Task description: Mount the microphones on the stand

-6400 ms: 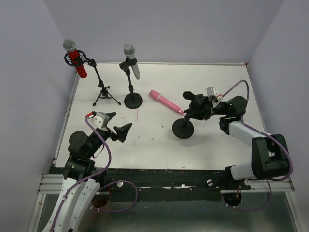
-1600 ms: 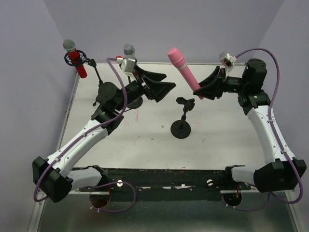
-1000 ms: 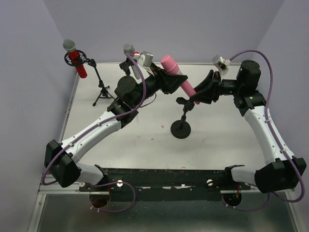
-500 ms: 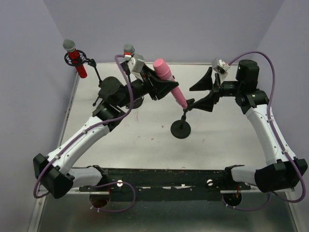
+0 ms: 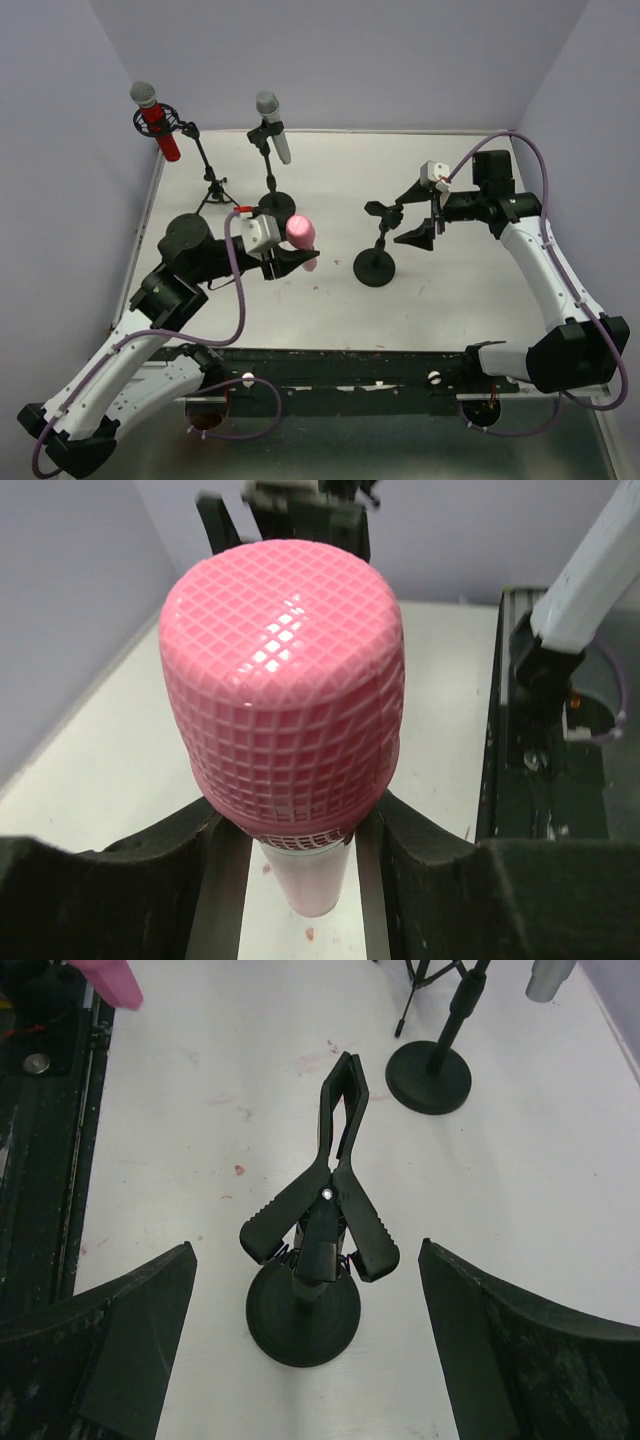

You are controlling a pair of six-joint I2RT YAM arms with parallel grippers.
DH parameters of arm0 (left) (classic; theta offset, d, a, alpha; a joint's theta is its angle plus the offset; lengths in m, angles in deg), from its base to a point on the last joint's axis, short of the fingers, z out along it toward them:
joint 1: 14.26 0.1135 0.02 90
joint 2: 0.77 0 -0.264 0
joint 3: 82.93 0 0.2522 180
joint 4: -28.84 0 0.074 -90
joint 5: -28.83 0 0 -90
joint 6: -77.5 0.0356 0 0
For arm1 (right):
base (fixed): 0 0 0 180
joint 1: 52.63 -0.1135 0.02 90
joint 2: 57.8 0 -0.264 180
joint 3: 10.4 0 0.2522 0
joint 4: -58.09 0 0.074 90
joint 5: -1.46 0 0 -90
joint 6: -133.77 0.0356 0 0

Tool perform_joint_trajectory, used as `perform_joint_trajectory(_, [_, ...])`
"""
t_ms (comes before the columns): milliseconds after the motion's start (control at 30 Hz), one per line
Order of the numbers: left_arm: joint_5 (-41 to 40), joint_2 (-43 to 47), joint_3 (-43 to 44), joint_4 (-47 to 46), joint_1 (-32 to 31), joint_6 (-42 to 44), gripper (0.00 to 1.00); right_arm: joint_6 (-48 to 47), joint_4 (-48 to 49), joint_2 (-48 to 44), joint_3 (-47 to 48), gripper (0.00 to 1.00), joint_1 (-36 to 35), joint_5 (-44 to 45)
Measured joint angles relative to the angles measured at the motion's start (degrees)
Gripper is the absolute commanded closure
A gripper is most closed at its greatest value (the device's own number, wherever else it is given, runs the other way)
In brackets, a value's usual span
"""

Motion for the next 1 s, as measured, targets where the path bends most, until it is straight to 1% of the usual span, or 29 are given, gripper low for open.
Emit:
perform_joint_trajectory(67, [-0.04,0.35,-3.85,1.53,0.02,3.17,1.0,-0.57,0.22,0.55,-0.57,0.0,0.0,0.02])
perform_joint_trajectory(167, [-0.04,0.11,-9.09,2.95,0.11,5.2,1.0,-0.52,0.9,1.33,-1.05,0.0,0.0,-0.55])
perform_joint_trajectory(267, [0.22,0.15,-11.89,2.73,0.7,6.43,1.0,0.24,2.05,2.29,-1.57,0.01,0.0,-2.54])
perform_joint_trajectory(367, [1.57,0.15,-12.94,0.81,1.66,6.34,1.0,1.51,3.08,3.17,-1.9,0.04,0.0,-4.28])
perform_joint_trajectory(400, [2.12,0.13,-13.25,0.02,2.1,6.12,1.0,2.03,3.48,3.41,-1.95,0.07,0.0,-4.74])
perform_joint_trajectory(567, [4.98,-1.29,-13.64,-3.08,3.98,4.48,1.0,5.46,5.79,3.87,-1.95,0.26,-0.2,-6.29])
perform_joint_trajectory(600, [5.55,-1.57,-13.64,-3.54,4.31,4.09,1.0,5.88,6.29,3.89,-1.95,0.27,-0.42,-6.4])
perform_joint_trajectory(633, [6.12,-1.81,-13.64,-4.0,4.59,3.54,1.0,6.45,6.75,3.89,-1.95,0.32,-0.52,-6.45])
perform_joint_trajectory(667, [6.71,-1.95,-13.68,-4.52,4.94,3.08,1.0,6.95,6.99,3.91,-1.95,0.38,-0.72,-6.45])
perform_joint_trajectory(733, [7.63,-2.01,-13.73,-5.29,5.42,2.25,1.0,7.93,7.8,4.0,-1.95,0.59,-1.2,-6.36])
perform_joint_trajectory(767, [8.0,-2.01,-13.77,-5.81,5.64,1.92,1.0,8.11,8.28,4.09,-1.95,0.67,-1.38,-6.34])
perform_joint_trajectory(833, [8.7,-2.08,-13.77,-6.88,6.01,1.18,1.0,8.59,9.03,4.15,-1.95,0.79,-1.57,-6.21])
perform_joint_trajectory(900, [9.38,-2.27,-13.77,-7.76,6.34,0.7,1.0,8.52,9.42,4.15,-1.95,0.85,-1.57,-6.05])
perform_joint_trajectory(1000, [10.71,-3.3,-13.25,-8.15,7.02,0.07,1.0,7.69,9.22,4.15,-1.95,0.86,-1.57,-5.99])
